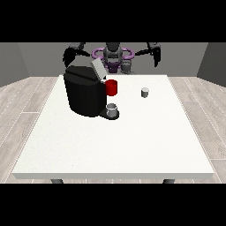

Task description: Insert the coffee pod into the coffee machine and close the lid

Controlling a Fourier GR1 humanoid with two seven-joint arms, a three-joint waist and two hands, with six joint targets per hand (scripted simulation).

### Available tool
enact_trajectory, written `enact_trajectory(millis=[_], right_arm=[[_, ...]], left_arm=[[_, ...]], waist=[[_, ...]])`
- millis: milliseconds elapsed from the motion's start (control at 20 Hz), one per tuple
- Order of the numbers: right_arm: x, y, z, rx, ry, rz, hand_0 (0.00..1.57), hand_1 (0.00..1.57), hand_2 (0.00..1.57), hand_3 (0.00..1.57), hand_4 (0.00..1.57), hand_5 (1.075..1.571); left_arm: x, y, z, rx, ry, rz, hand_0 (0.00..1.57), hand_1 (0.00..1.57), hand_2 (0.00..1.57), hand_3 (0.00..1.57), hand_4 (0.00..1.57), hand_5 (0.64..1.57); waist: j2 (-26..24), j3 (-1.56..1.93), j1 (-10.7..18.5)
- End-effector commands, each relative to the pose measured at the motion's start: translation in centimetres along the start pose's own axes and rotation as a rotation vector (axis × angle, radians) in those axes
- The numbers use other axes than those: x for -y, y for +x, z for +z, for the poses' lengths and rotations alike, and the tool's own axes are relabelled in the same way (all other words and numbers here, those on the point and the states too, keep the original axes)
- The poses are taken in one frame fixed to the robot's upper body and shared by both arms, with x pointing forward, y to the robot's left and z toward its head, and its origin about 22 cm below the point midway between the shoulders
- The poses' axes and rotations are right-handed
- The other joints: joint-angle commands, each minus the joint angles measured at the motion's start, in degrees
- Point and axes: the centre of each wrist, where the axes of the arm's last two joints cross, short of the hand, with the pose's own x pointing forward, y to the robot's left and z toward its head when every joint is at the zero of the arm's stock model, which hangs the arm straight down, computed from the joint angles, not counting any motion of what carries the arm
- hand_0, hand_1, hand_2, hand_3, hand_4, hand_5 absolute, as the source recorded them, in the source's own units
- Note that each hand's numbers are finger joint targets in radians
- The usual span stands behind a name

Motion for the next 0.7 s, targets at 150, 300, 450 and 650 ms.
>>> enact_trajectory(millis=[150,300,450,650], right_arm=[[-0.8,3.5,-2.9,0.064,0.059,-0.044,0.0,0.0,0.0,0.0,0.19,1.571],[-3.3,1.7,-1.9,0.086,0.051,-0.022,0.0,0.0,0.0,0.0,0.12,1.571],[-2.5,1.0,-2.8,0.083,0.061,-0.041,0.0,0.0,0.0,0.0,0.28,1.571],[-4.0,2.5,-2.4,0.109,0.132,-0.014,0.0,0.0,0.0,0.0,0.33,1.571]], left_arm=[[-3.3,2.5,-5.0,-0.088,0.023,-0.075,0.0,0.0,0.0,0.0,0.0,1.571],[-5.4,2.2,-6.3,-0.101,0.006,-0.071,0.0,0.0,0.0,0.0,0.0,1.571],[-4.2,0.7,-6.4,-0.111,-0.016,-0.139,0.0,0.0,0.0,0.0,0.0,1.571],[-6.5,-0.3,-8.1,-0.162,0.079,-0.113,0.0,0.0,0.0,0.0,0.0,1.571]], waist=[[4.7,0.01,-4.1],[7.0,0.0,-4.1],[8.7,0.01,-3.6],[11.1,-0.02,-7.4]])
